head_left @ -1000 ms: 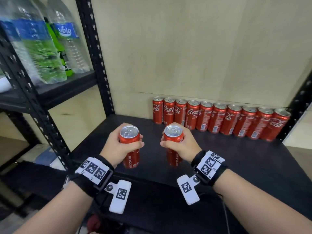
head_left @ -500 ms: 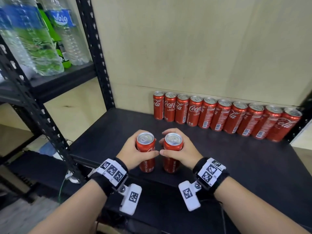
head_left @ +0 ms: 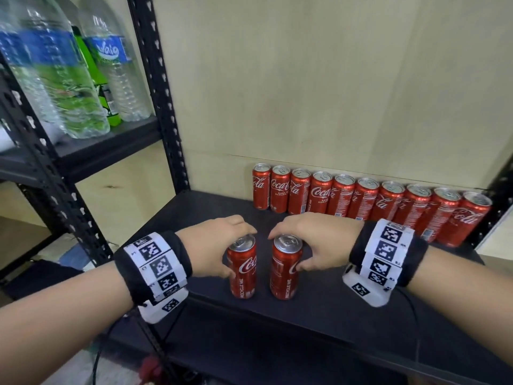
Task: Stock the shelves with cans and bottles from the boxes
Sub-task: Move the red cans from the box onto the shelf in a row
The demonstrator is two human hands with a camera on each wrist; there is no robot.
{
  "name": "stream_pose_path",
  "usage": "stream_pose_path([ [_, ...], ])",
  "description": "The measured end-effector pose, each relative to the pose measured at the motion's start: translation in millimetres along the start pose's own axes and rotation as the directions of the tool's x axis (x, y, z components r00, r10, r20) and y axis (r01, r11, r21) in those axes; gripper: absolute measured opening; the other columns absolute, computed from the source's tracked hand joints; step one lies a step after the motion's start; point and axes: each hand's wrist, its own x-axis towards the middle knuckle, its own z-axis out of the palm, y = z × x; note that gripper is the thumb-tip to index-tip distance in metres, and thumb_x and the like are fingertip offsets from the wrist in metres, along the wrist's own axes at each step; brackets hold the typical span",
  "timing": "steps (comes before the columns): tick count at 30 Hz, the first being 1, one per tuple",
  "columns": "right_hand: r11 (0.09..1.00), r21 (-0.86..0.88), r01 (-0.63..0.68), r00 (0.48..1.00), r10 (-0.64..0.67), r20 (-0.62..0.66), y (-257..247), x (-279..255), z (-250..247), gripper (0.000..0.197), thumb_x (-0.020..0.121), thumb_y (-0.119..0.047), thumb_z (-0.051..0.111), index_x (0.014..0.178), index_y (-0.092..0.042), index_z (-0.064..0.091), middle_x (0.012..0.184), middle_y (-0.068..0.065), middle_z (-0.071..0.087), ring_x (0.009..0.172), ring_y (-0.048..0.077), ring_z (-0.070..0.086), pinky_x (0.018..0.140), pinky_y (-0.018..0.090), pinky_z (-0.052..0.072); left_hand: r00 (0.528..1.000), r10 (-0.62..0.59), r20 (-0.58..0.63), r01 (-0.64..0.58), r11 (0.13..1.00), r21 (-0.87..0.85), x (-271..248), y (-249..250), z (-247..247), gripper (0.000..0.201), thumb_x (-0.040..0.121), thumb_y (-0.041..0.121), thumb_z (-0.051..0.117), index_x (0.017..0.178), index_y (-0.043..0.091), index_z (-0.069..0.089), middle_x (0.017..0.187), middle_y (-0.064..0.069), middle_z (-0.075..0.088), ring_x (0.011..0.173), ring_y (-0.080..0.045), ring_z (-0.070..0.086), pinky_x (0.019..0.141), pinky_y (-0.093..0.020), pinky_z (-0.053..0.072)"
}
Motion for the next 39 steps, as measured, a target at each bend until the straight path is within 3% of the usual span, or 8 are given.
stream_pose_path([
  [10, 0.998, -0.010, 0.060, 0.998, -0.060, -0.015, -1.2, 31.0, -0.1, 0.065, 0.076, -0.038, 0.086, 0.132, -0.028, 0.055, 0.122, -0.008, 0.062, 0.109, 0.010, 0.060, 0.092, 0.034, 0.054, 1.000, -0.008, -0.022, 0.009, 1.000, 0.012, 17.1, 1.2, -1.4, 0.071, 0.073, 0.038, 0.086, 0.132, 0.027, 0.047, 0.126, 0.009, 0.049, 0.112, -0.013, 0.056, 0.096, -0.033, 0.049],
  [20, 1.000, -0.002, 0.000, 0.999, 0.000, -0.036, 0.5, 82.2, -10.5, 0.057, 0.075, -0.033, 0.087, 0.125, -0.026, 0.060, 0.116, -0.005, 0.065, 0.104, 0.014, 0.063, 0.087, 0.032, 0.054, 0.990, -0.141, 0.004, 0.141, 0.990, 0.028, 37.1, -37.1, -14.6, 0.071, 0.066, 0.036, 0.090, 0.127, 0.028, 0.054, 0.121, 0.009, 0.054, 0.111, -0.014, 0.057, 0.095, -0.035, 0.049],
  [26, 0.996, -0.019, -0.087, 0.995, 0.086, -0.048, 4.0, 124.9, -18.1, 0.050, 0.075, -0.030, 0.087, 0.119, -0.019, 0.064, 0.109, -0.002, 0.071, 0.098, 0.017, 0.067, 0.086, 0.035, 0.056, 0.974, -0.225, 0.014, 0.225, 0.974, 0.013, 53.9, -65.1, -26.4, 0.066, 0.066, 0.031, 0.092, 0.123, 0.026, 0.058, 0.118, 0.008, 0.060, 0.109, -0.016, 0.061, 0.093, -0.036, 0.052],
  [39, 0.954, -0.018, -0.300, 0.950, 0.297, -0.099, 23.1, 199.1, -35.1, 0.055, 0.077, -0.030, 0.087, 0.122, -0.012, 0.062, 0.115, 0.007, 0.068, 0.102, 0.026, 0.066, 0.087, 0.038, 0.056, 0.956, -0.293, -0.005, 0.293, 0.956, 0.022, 108.6, -122.5, -35.6, 0.067, 0.062, 0.023, 0.095, 0.119, 0.022, 0.060, 0.118, 0.002, 0.063, 0.106, -0.021, 0.064, 0.090, -0.038, 0.055],
])
